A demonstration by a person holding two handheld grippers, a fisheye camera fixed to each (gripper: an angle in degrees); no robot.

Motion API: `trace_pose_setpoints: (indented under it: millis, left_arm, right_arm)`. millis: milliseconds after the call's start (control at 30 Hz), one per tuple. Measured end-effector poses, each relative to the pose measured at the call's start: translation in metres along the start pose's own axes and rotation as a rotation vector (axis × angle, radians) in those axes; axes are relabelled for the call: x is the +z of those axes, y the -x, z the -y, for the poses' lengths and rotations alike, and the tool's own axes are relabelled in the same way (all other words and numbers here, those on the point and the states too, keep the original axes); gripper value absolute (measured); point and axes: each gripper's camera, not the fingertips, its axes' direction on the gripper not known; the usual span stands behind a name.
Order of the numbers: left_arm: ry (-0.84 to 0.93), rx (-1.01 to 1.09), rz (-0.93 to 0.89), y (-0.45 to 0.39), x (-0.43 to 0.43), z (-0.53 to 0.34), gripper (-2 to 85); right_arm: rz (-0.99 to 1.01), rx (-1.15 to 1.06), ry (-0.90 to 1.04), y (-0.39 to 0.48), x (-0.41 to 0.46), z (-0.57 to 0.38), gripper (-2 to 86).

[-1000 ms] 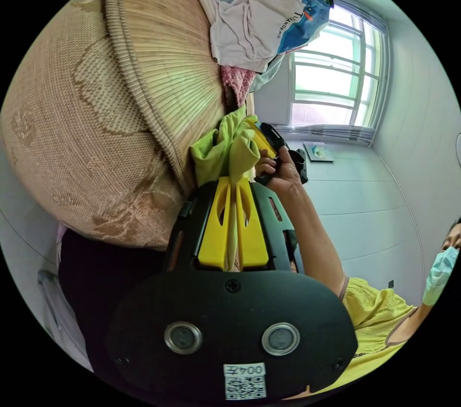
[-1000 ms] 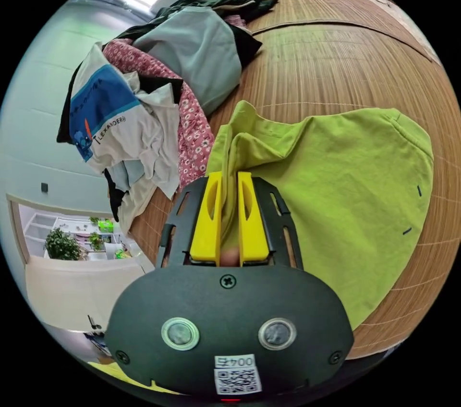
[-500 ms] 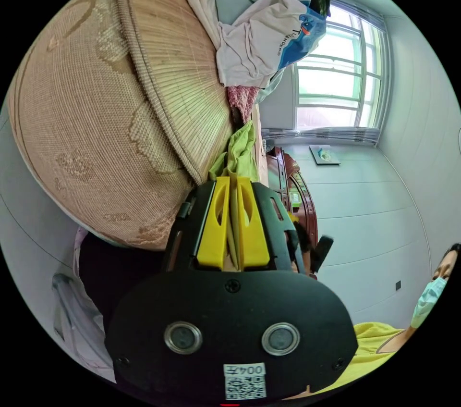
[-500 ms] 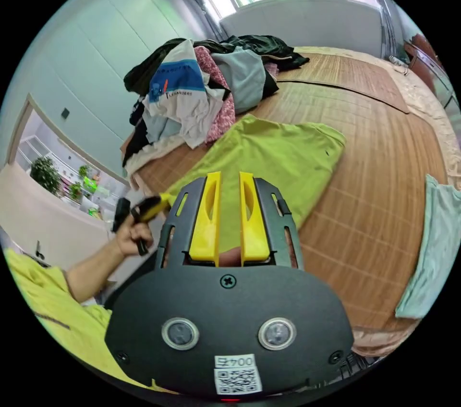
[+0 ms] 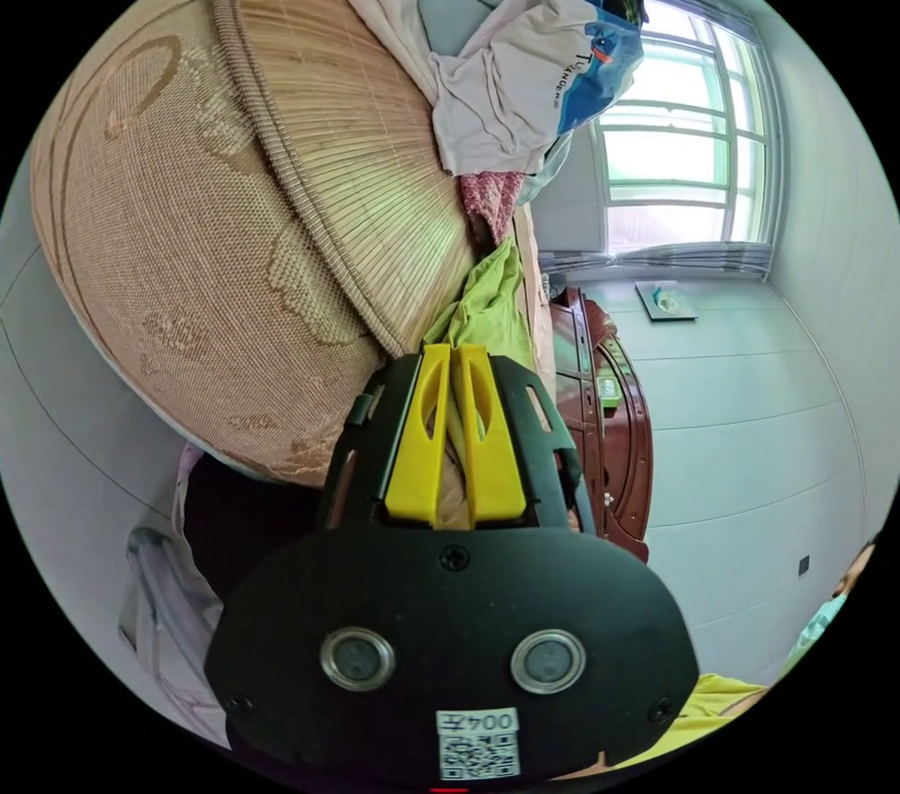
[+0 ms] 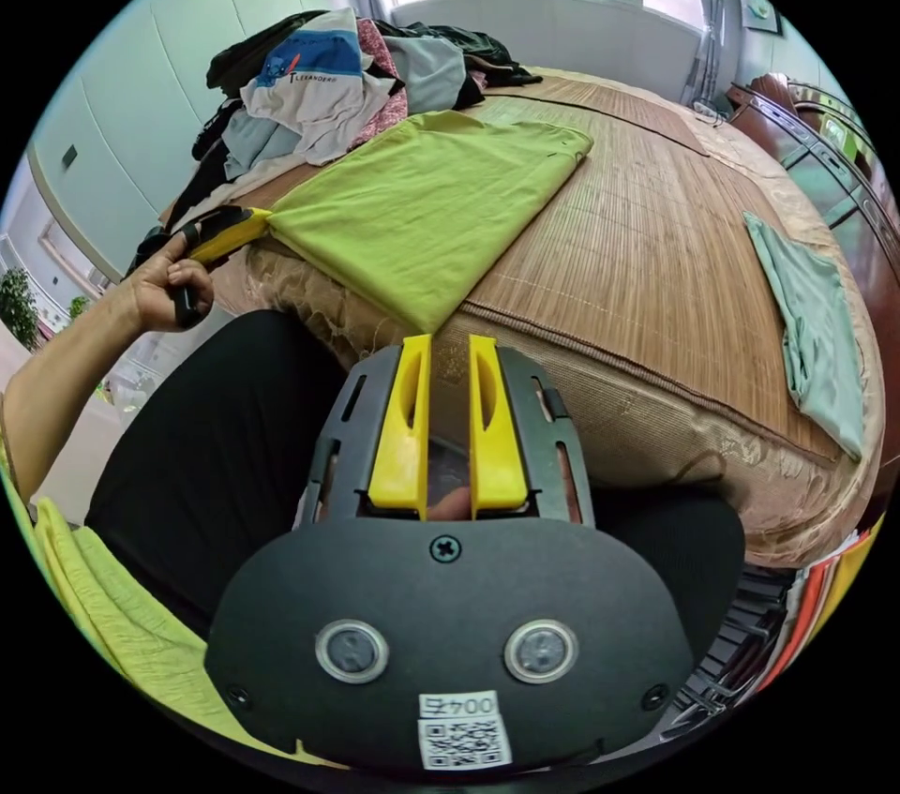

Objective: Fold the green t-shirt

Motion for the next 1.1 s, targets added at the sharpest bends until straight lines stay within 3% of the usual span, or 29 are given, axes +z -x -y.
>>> trace_pose_setpoints:
  millis: [567,833,1100]
  left_arm:
    - [0.013,0.036,0.065,-0.022,0.008,-0.017,2.1]
    - [0.023,0.039,0.078,-0.033,0.017,-0.034,2.0]
    - [0.242,0.099,0.163,-0.057,0.048,-0.082,1.5]
  right_arm:
    - [-0.028,-0.030,0.035,0.035,-0.011,-0.021,6.1]
    - [-0.047,-0.073,0.059,0.036,-0.026,-0.022,0.1]
    - [-0.122,-0.083,0.092,-0.007,-0.070,-0.030,-0.6]
